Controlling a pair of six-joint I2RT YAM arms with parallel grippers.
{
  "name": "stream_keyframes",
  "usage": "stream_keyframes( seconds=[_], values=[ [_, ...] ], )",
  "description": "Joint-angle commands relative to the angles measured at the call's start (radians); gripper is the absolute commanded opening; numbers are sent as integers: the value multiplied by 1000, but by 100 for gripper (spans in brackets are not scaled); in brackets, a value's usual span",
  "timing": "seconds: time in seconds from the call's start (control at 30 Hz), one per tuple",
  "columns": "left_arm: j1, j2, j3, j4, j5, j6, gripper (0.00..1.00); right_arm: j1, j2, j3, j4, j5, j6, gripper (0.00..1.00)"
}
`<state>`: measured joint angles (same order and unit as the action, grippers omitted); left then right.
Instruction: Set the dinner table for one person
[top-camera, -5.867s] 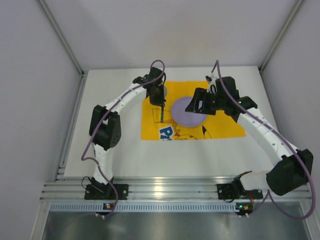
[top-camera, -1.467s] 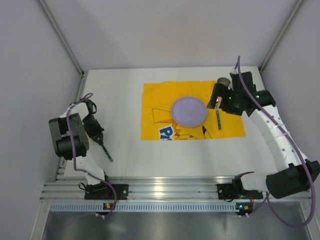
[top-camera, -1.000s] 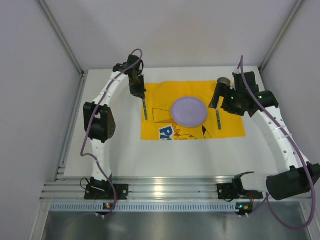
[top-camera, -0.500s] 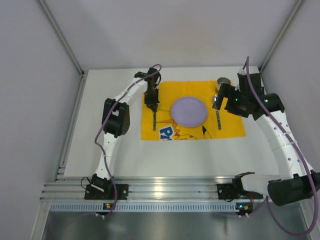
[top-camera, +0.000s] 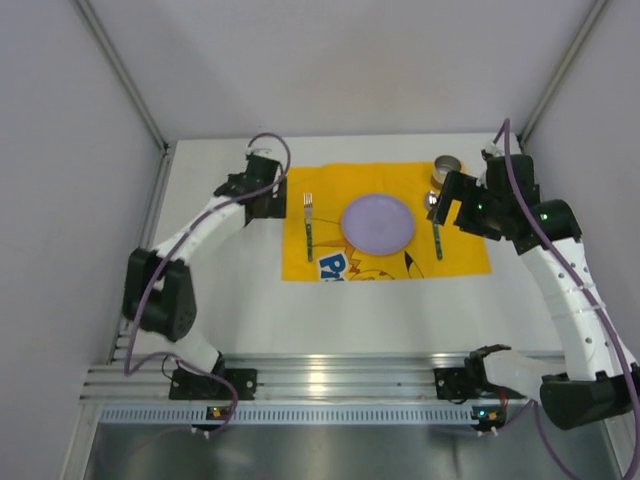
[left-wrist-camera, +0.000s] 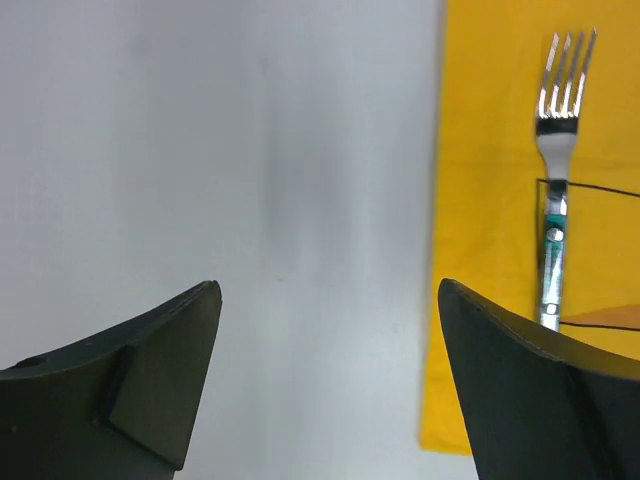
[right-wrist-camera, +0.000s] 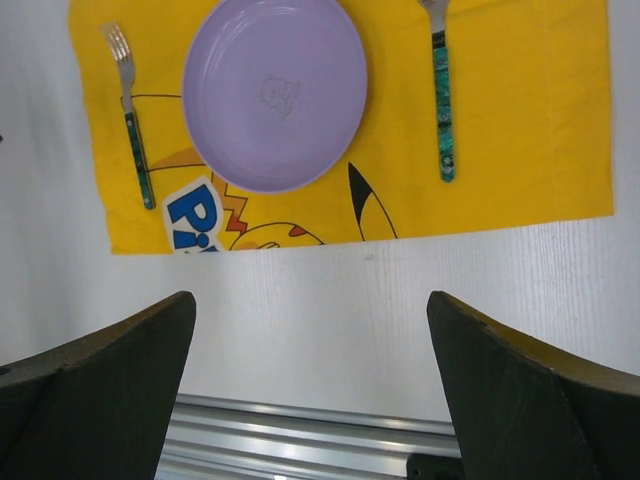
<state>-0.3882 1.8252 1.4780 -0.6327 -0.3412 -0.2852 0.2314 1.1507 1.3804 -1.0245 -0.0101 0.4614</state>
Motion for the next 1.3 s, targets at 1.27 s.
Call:
stream_keyframes(
  seconds=[1.27],
  values=[
    [407,-248,-1167,1745,393,245,98,-41,-384,-1214,1439,203,-567,100]
  ],
)
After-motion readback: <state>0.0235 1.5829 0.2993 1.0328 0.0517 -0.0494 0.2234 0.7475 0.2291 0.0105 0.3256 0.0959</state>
